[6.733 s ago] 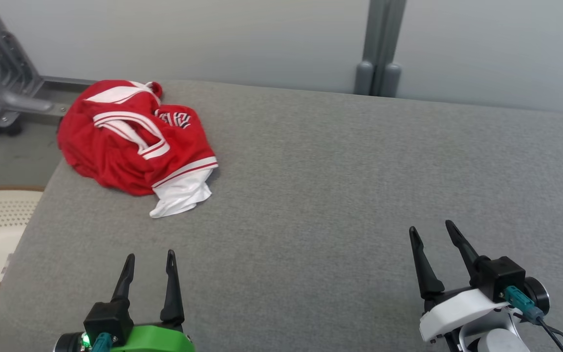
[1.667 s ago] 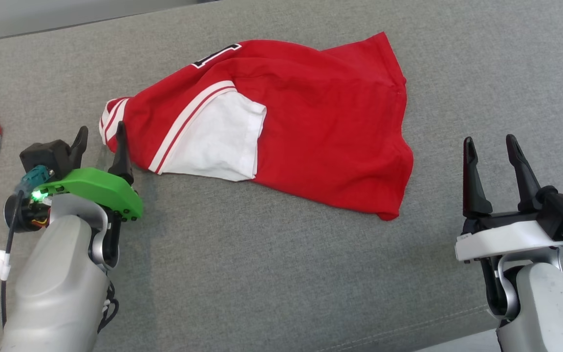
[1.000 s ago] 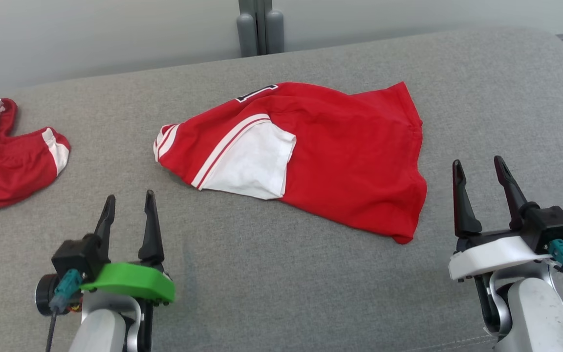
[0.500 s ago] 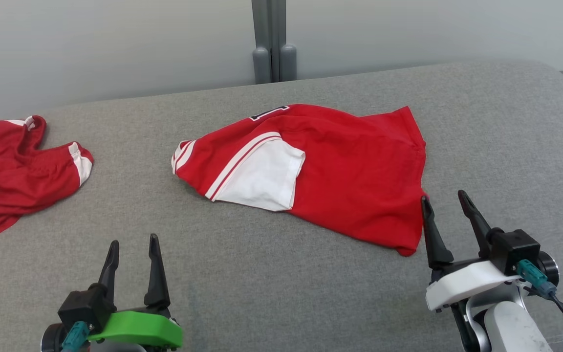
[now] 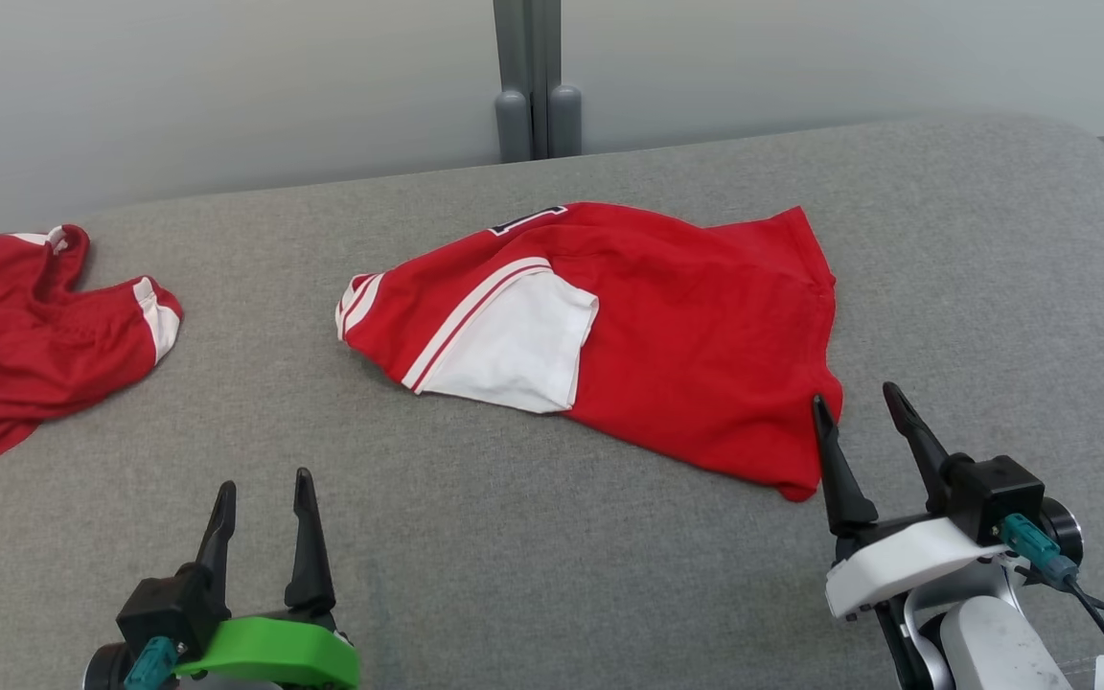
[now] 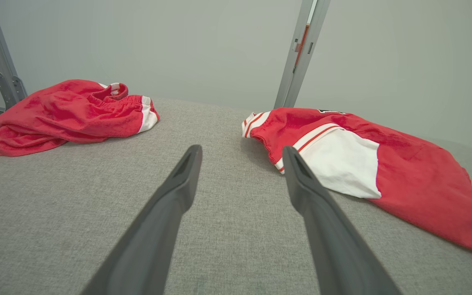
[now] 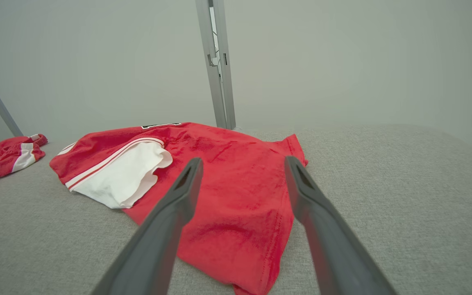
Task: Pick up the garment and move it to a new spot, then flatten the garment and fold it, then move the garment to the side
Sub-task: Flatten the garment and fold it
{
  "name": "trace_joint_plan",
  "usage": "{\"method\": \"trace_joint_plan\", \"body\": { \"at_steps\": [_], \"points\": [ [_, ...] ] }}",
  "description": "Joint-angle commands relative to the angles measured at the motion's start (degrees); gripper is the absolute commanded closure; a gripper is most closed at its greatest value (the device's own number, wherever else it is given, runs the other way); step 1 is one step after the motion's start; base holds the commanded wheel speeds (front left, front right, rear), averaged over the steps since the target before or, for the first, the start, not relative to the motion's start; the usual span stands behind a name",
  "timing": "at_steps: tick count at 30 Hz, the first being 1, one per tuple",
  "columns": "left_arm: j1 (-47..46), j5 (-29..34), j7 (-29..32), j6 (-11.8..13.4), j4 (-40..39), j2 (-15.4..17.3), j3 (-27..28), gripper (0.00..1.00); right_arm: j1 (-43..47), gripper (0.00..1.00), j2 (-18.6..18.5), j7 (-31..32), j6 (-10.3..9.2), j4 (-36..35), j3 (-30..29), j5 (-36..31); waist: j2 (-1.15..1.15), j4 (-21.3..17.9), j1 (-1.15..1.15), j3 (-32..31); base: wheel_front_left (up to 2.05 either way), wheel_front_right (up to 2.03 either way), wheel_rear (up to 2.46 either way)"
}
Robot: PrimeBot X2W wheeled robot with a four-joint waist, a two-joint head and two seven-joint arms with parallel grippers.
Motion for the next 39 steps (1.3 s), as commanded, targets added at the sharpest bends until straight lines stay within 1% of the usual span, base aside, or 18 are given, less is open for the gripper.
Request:
{"method": "trace_joint_plan", "body": {
  "at_steps": [1, 14, 20, 24, 28, 33, 39],
  "points": [
    [0.80, -0.22, -0.05, 0.02, 0.11, -0.01, 0.21, 0.00, 0.20, 0.00, -0.17, -0.20, -0.02, -0.07, 0.10, 0.37, 0.00, -0.01, 0.00, 0.09, 0.00, 0.00, 0.00],
    [-0.66, -0.26, -0.05, 0.05, 0.66, -0.03, -0.36, 0.00, -0.77, 0.00, -0.17, -0.20, -0.02, -0.74, -0.20, 0.40, 0.00, -0.67, 0.00, 2.07, 0.00, 0.00, 0.00],
    [-5.21, 2.96, -0.05, -1.55, 2.80, -0.02, -4.09, 0.00, -1.97, 0.00, -0.17, -0.20, -0.02, -1.60, 0.05, 0.50, 0.00, -2.10, 0.00, 5.26, 0.00, 0.00, 0.00],
    [-10.88, 4.60, 0.39, -2.99, 6.84, 0.00, -8.41, 0.00, -3.03, 0.00, -0.17, -0.20, -0.02, -1.80, 0.44, 0.91, 0.00, -4.20, 0.00, 7.85, 0.00, 0.00, 0.00],
    [-16.92, 5.41, 1.72, -3.58, 12.43, 0.04, -13.02, 0.00, -4.19, 0.00, -0.17, -0.20, -0.02, -1.96, 0.79, 1.20, 0.00, -6.95, 0.00, 10.28, 0.00, 0.00, 0.00],
    [-23.36, 2.83, 2.70, -3.11, 19.98, 0.10, -16.42, 0.00, -4.93, 0.00, -0.16, -0.20, -0.02, -2.33, 1.02, 1.91, 0.00, -10.18, 0.00, 12.74, 0.00, 0.00, 0.00],
    [-28.74, 2.48, 2.36, -2.39, 27.92, 0.12, -17.72, 0.00, -5.19, 0.00, -0.14, -0.20, -0.02, -2.77, 1.17, 2.73, 0.00, -12.67, 0.00, 14.70, 0.00, 0.00, 0.00]
  ]
}}
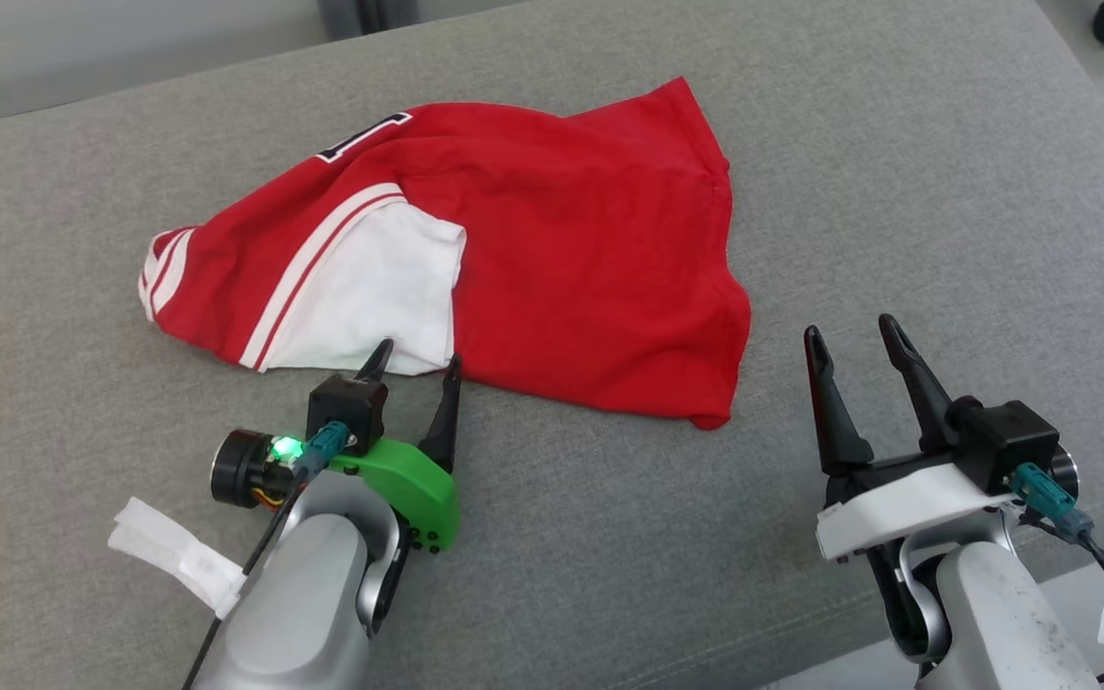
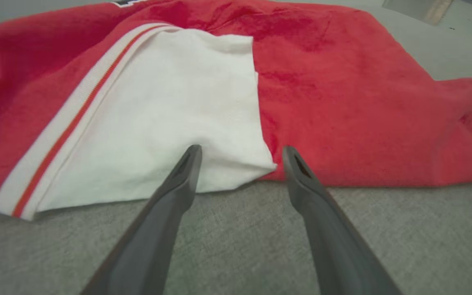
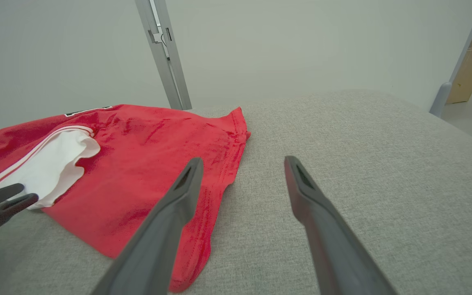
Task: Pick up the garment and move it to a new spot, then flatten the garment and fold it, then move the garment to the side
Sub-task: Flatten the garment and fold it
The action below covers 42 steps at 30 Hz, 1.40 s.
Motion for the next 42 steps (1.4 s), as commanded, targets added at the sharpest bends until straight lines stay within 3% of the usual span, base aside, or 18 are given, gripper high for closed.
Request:
{"method": "trace_joint_plan", "body": {
  "at_steps": [1, 10, 11, 12, 14, 15, 16, 17, 19, 20, 21, 22, 23, 30, 42],
  "points": [
    [-1.39, -0.51, -0.48, 0.21, 0.81, 0.35, 0.07, 0.00, -0.58, 0.00, -0.13, -0.20, -0.02, -0.25, -0.03, 0.27, 0.00, -2.22, 0.00, 2.13, 0.00, 0.00, 0.00],
    [-4.15, -2.31, -1.67, 1.28, 7.41, 0.36, 0.81, 0.00, -0.96, 0.00, -0.12, -0.20, -0.02, -0.11, -0.40, 0.85, 0.00, -2.57, 0.00, 2.18, 0.00, 0.00, 0.00],
    [-4.37, -2.78, -1.88, 1.21, 7.66, 0.39, 0.91, 0.11, -0.99, 0.00, -0.13, -0.20, -0.02, -0.17, -0.45, 0.83, 0.00, -2.50, 0.00, 2.17, 0.00, 0.00, 0.00],
    [-4.58, -3.35, -1.98, 1.04, 7.79, 0.40, 0.95, 0.33, -0.97, 0.00, -0.12, -0.20, -0.02, -0.22, -0.51, 0.85, 0.00, -2.42, 0.00, 2.16, 0.00, 0.00, 0.00],
    [-4.72, -4.39, -2.20, 0.80, 7.75, 0.38, 0.87, 0.42, -0.86, 0.00, -0.13, -0.20, -0.02, -0.26, -0.61, 0.82, 0.00, -2.23, 0.00, 2.08, 0.00, 0.00, 0.00],
    [-4.73, -4.80, -2.37, 0.79, 7.59, 0.38, 0.78, 0.30, -0.80, 0.00, -0.13, -0.20, -0.02, -0.29, -0.68, 0.78, 0.00, -2.11, 0.00, 2.06, 0.00, 0.00, 0.00],
    [-4.75, -5.13, -2.48, 0.77, 7.39, 0.38, 0.76, 0.26, -0.79, 0.00, -0.13, -0.20, -0.02, -0.30, -0.72, 0.76, 0.00, -2.02, 0.00, 2.05, 0.00, 0.00, 0.00],
    [-4.74, -5.55, -2.57, 0.79, 7.13, 0.38, 0.77, 0.10, -0.83, 0.00, -0.13, -0.20, -0.02, -0.29, -0.75, 0.72, 0.00, -1.90, 0.00, 2.04, 0.00, 0.00, 0.00],
    [-4.79, -6.13, -2.71, 0.94, 6.99, 0.40, 0.71, 0.13, -0.94, 0.00, -0.13, -0.20, -0.02, -0.31, -0.82, 0.67, 0.00, -1.70, 0.00, 2.04, 0.00, 0.00, 0.00],
    [-4.86, -6.20, -2.70, 1.09, 7.02, 0.38, 0.70, 0.30, -0.99, 0.00, -0.13, -0.20, -0.02, -0.32, -0.80, 0.65, 0.00, -1.63, 0.00, 2.04, 0.00, 0.00, 0.00],
    [-4.92, -6.28, -2.67, 1.21, 7.01, 0.38, 0.71, 0.55, -1.03, 0.00, -0.13, -0.20, -0.02, -0.32, -0.77, 0.64, 0.00, -1.55, 0.00, 2.01, 0.00, 0.00, 0.00],
    [-4.99, -6.39, -2.66, 1.34, 6.90, 0.38, 0.82, 0.64, -1.05, 0.00, -0.13, -0.20, -0.02, -0.30, -0.78, 0.64, 0.00, -1.49, 0.00, 2.00, 0.00, 0.00, 0.00],
    [-5.05, -6.48, -2.70, 1.31, 6.68, 0.38, 0.94, 1.00, -1.07, 0.00, -0.14, -0.20, -0.02, -0.29, -0.80, 0.63, 0.00, -1.41, 0.00, 1.97, 0.00, 0.00, 0.00],
    [-3.21, -6.53, -2.75, 0.86, 1.87, 0.37, 2.33, 1.00, -0.60, 0.00, -0.13, -0.20, -0.02, -0.17, -1.46, 0.23, 0.00, -0.06, 0.00, 0.81, 0.00, 0.00, 0.00],
    [7.96, -4.28, -2.71, 1.37, -16.83, 1.75, 5.99, 1.00, 1.97, 0.00, -0.14, -0.20, -0.02, 0.89, -4.56, -1.70, 0.00, 5.98, 0.00, -4.69, 0.00, 0.00, 0.00]
  ]
}}
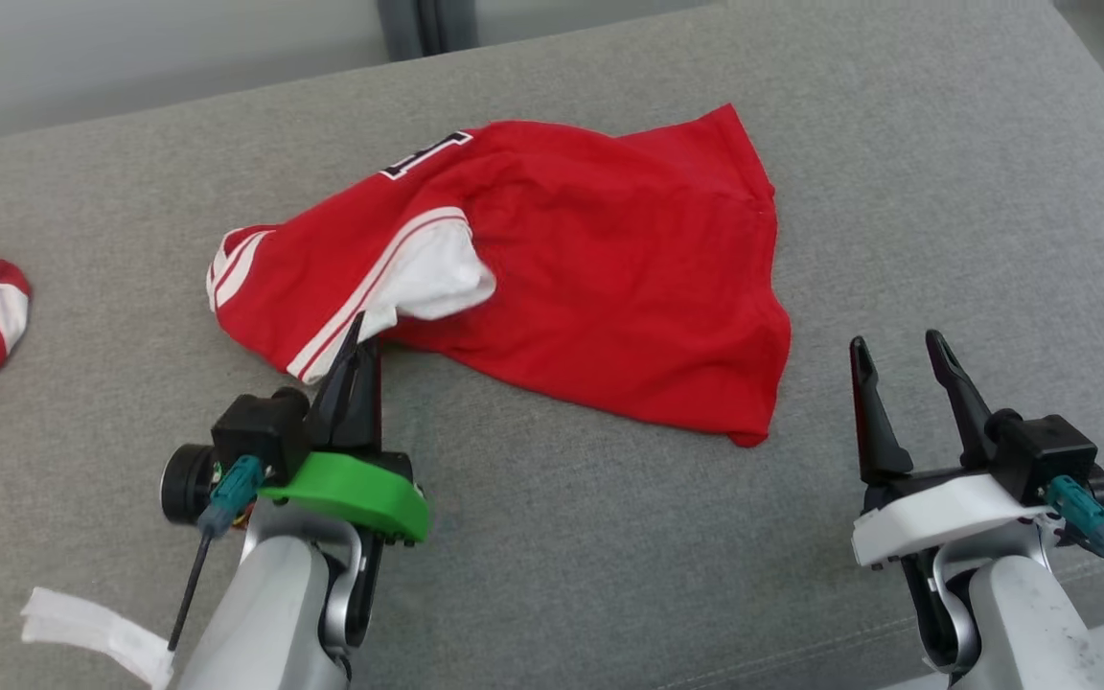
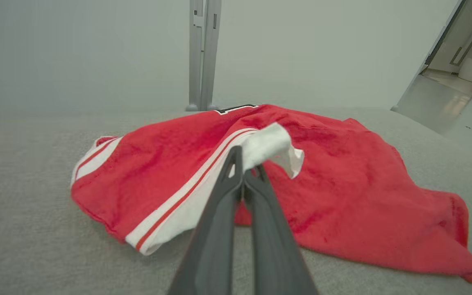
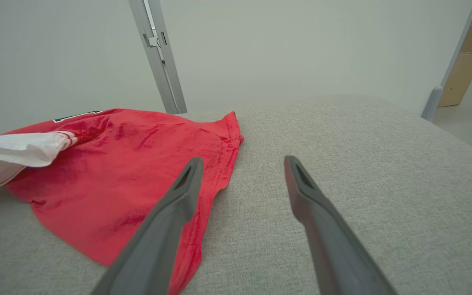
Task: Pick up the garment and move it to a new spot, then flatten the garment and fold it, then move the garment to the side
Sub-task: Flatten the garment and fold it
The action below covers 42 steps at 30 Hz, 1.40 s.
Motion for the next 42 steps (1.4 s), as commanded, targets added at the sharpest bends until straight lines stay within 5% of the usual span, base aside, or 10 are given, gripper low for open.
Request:
{"method": "trace_joint_plan", "body": {
  "at_steps": [1, 9, 23, 25, 26, 27, 42],
  "points": [
    [2.24, 0.38, -0.03, 0.21, -1.75, 0.52, 0.48, 1.00, 0.88, 0.00, -0.18, -0.20, -0.02, 0.32, -0.64, -0.64, 0.00, 3.00, 0.00, -2.74, 0.00, 0.00, 0.00],
    [13.01, -0.92, 0.06, 2.13, -10.73, 2.39, 3.09, 1.00, 2.83, 0.00, -0.16, -0.20, -0.02, 1.18, -2.53, -1.90, 0.00, 6.10, 0.00, -5.95, 0.00, 0.00, 0.00],
    [19.00, -2.51, 0.12, 2.88, -4.16, 2.45, 3.04, 1.00, 2.73, 0.00, -0.16, -0.20, -0.02, 1.62, -2.85, -3.16, 0.00, 6.09, 0.00, -5.58, 0.00, 0.00, 0.00],
    [18.23, -2.76, 0.02, 2.73, -2.93, 2.16, 3.32, 0.63, 2.60, 0.00, -0.17, -0.20, -0.02, 1.71, -2.90, -3.28, 0.00, 6.03, 0.00, -5.55, 0.00, 0.00, 0.00],
    [17.98, -2.74, -0.04, 2.86, -2.37, 2.03, 3.51, 0.11, 2.58, 0.00, -0.17, -0.20, -0.02, 1.79, -2.94, -3.33, 0.00, 6.01, 0.00, -5.59, 0.00, 0.00, 0.00],
    [17.82, -2.63, -0.10, 3.20, -2.07, 1.92, 3.82, 0.00, 2.59, 0.00, -0.17, -0.20, -0.02, 1.85, -2.96, -3.37, 0.00, 6.00, 0.00, -5.64, 0.00, 0.00, 0.00],
    [20.33, 0.44, -0.02, 3.14, -9.63, 1.38, 9.69, 0.00, 3.49, 0.00, -0.17, -0.20, -0.02, 2.67, -3.48, -3.43, 0.00, 7.62, 0.00, -7.68, 0.00, 0.00, 0.00]
  ]
}}
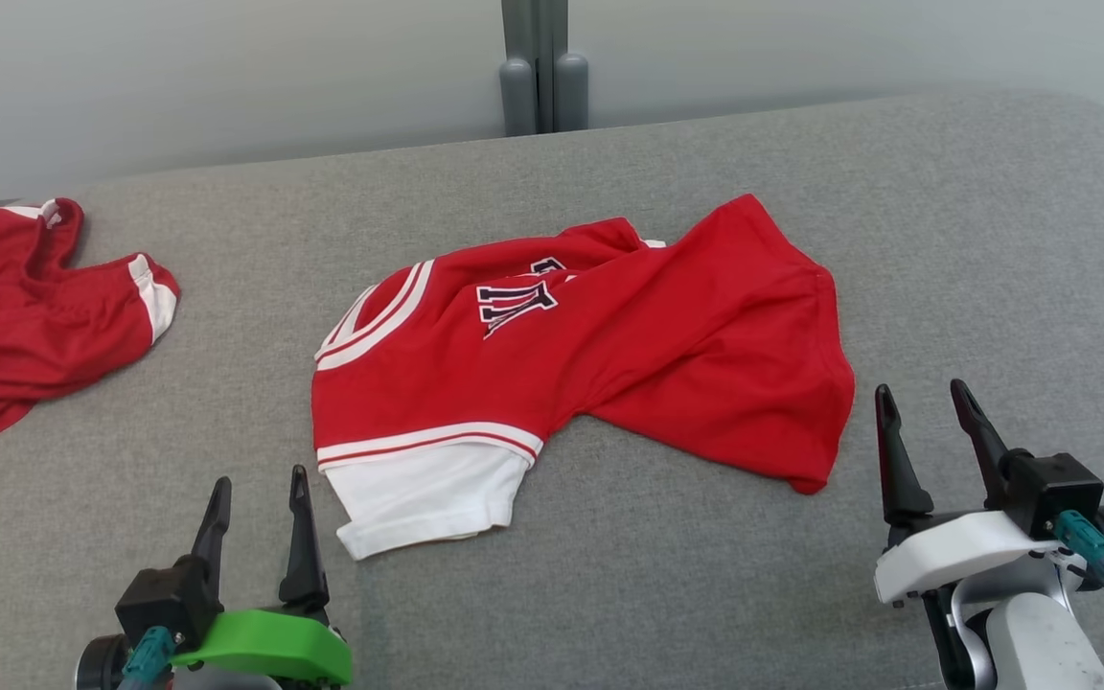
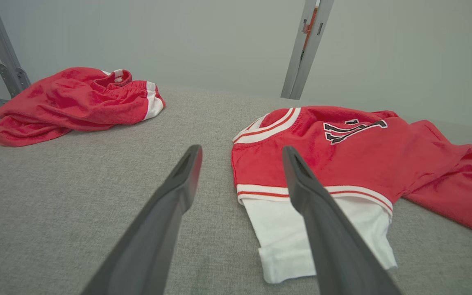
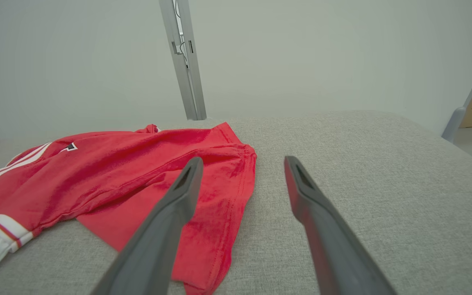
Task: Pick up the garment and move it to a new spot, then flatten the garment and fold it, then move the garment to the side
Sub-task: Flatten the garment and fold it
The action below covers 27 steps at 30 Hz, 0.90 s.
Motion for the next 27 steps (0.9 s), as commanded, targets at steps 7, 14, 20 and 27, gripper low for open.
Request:
{"method": "trace_joint_plan", "body": {
  "at_steps": [7, 14, 20, 27],
  "points": [
    [-0.85, 2.43, -0.02, -0.51, -2.53, -1.01, -0.83, 0.00, -5.74, 0.00, -0.14, -0.19, -0.02, 3.67, -4.29, -6.61, 0.00, 1.86, 0.00, 2.55, 0.00, 0.00, 0.00],
    [-2.73, 3.76, -0.02, -1.00, -3.26, -1.90, -2.62, 0.00, -16.95, 0.00, -2.74, 2.89, -0.02, 13.50, -7.50, -11.20, 0.00, 5.07, 0.00, 6.43, 0.00, 0.00, 0.00],
    [-4.05, 4.32, -0.02, -0.91, -3.67, -2.20, -2.79, 0.00, -25.44, 0.00, -5.48, 4.97, -0.03, 23.08, -7.95, -11.95, 0.00, 7.80, 0.00, 9.55, 0.00, 0.00, 0.00],
    [-5.57, 4.73, -0.03, -1.33, -3.65, -2.35, -2.71, 0.00, -32.46, 0.00, -7.23, 5.47, -0.03, 33.33, -8.16, -13.20, 0.00, 9.94, 0.00, 12.49, 0.00, 0.00, 0.00]
  ]
}}
